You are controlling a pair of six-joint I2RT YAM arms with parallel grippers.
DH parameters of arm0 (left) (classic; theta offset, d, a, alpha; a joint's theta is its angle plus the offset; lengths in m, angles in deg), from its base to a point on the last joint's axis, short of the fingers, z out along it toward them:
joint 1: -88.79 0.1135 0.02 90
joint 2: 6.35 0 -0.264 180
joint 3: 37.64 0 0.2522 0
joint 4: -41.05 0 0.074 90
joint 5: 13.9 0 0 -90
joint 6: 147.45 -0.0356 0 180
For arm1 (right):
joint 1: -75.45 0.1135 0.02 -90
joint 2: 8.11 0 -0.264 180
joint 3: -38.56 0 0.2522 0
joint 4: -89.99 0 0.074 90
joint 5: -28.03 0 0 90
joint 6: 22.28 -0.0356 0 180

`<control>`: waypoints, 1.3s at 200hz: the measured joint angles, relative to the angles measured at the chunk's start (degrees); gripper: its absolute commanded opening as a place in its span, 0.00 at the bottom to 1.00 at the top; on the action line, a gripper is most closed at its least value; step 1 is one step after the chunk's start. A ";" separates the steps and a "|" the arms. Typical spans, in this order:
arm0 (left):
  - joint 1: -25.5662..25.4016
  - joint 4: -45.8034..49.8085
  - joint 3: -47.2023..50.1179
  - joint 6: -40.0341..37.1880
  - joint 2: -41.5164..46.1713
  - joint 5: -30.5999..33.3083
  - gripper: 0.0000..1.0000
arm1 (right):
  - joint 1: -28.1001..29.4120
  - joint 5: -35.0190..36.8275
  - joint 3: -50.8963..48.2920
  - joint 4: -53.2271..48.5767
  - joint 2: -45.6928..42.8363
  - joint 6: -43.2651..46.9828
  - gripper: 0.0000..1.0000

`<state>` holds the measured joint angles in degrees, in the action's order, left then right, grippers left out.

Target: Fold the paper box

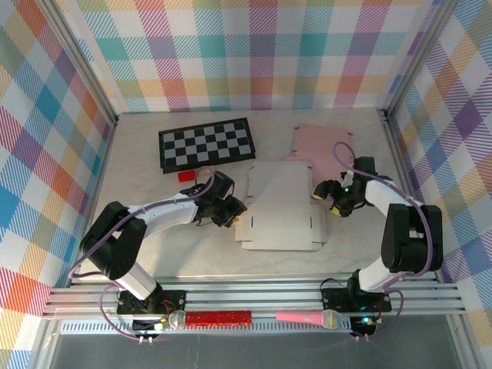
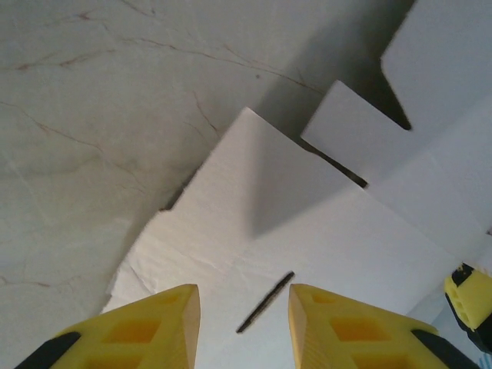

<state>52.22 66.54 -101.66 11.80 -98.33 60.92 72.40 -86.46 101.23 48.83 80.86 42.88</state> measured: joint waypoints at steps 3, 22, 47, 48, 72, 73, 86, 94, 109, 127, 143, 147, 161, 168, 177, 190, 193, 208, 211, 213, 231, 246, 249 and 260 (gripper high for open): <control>0.11 -0.07 0.00 0.00 -0.26 -0.09 0.34 | 0.00 -0.09 0.00 0.00 0.13 0.20 0.78; 0.72 -0.33 0.00 -0.02 -1.36 -0.44 0.32 | 0.00 -0.70 0.00 0.02 0.66 1.36 0.78; 0.79 -1.27 -0.02 -0.02 -2.80 -0.83 0.32 | 0.00 -1.68 0.00 0.22 1.73 1.99 0.78; 0.79 -1.29 -0.02 -0.04 -2.84 -0.83 0.32 | 0.00 -1.70 0.00 0.22 1.75 2.01 0.78; 0.79 -1.42 -0.02 -0.04 -3.52 -0.85 0.31 | 0.00 -2.51 -0.04 0.37 3.04 2.19 0.78; 0.79 -1.42 -0.02 -0.04 -3.54 -0.85 0.31 | 0.00 -2.56 -0.04 0.37 3.06 2.21 0.78; 0.79 -1.42 -0.02 -0.07 -3.69 -0.85 0.31 | 0.00 -3.34 -0.15 0.39 3.10 2.27 0.77; 0.79 -1.44 -0.02 -0.09 -3.85 -0.85 0.31 | 0.00 -3.98 -0.17 0.42 3.10 2.29 0.77; 0.79 -1.42 -0.02 -0.11 -4.11 -0.83 0.30 | 0.00 -5.20 -0.31 0.48 3.10 2.38 0.76; 0.79 -1.42 -0.07 -0.46 -4.28 -0.85 0.30 | 0.00 -6.56 -0.66 0.66 3.08 2.45 0.75; 0.79 -1.40 -0.26 -0.96 -4.52 -0.85 0.29 | 0.00 -7.52 -1.16 0.87 2.71 2.34 0.74; 0.79 -1.38 -0.31 -1.05 -4.61 -0.83 0.29 | 0.00 -7.67 -1.31 0.87 2.43 2.21 0.74; 0.79 -1.36 -0.48 -1.42 -4.92 -0.83 0.29 | 0.00 -7.98 -1.97 0.81 0.98 1.73 0.73; 0.79 -1.33 -0.57 -1.55 -4.96 -0.83 0.29 | 0.00 -8.09 -2.19 0.79 0.04 1.55 0.72; 0.79 -1.27 -0.63 -1.79 -5.01 -0.79 0.29 | 0.00 -8.17 -2.27 0.81 -1.11 1.33 0.72; 0.79 -0.87 -0.92 -2.23 -5.05 -0.66 0.29 | 0.02 -8.15 -2.27 0.81 -2.82 1.05 0.71; 0.79 -0.76 -0.98 -2.32 -5.05 -0.61 0.29 | 0.02 -8.15 -2.27 0.81 -3.19 0.87 0.71; 0.79 -0.02 -1.38 -2.89 -5.09 -0.33 0.28 | 0.11 -8.09 -2.25 0.76 -4.70 0.15 0.70; 0.79 0.15 -1.44 -3.04 -5.09 -0.22 0.27 | 0.13 -8.09 -2.25 0.74 -4.87 0.07 0.70; 0.79 0.20 -1.49 -3.08 -5.09 -0.22 0.27 | 0.13 -8.04 -2.25 0.72 -5.05 0.00 0.69; 0.79 1.09 -1.95 -3.78 -5.29 0.11 0.27 | 0.48 -7.72 -2.25 0.15 -6.51 -0.79 0.68; 0.79 1.99 -2.27 -4.44 -5.40 0.57 0.27 | 0.79 -7.30 -2.23 -0.48 -7.96 -1.57 0.66; 0.79 2.14 -2.34 -4.48 -5.40 0.72 0.27 | 0.83 -7.17 -2.21 -0.59 -8.26 -1.70 0.66; 0.79 3.08 -2.67 -4.85 -5.40 1.16 0.27 | 1.18 -6.75 -2.16 -0.92 -9.46 -2.43 0.64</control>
<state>53.00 69.62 -104.33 6.95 -103.73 62.08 73.58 -93.21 99.07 47.91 71.40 40.45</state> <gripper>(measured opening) 0.272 0.656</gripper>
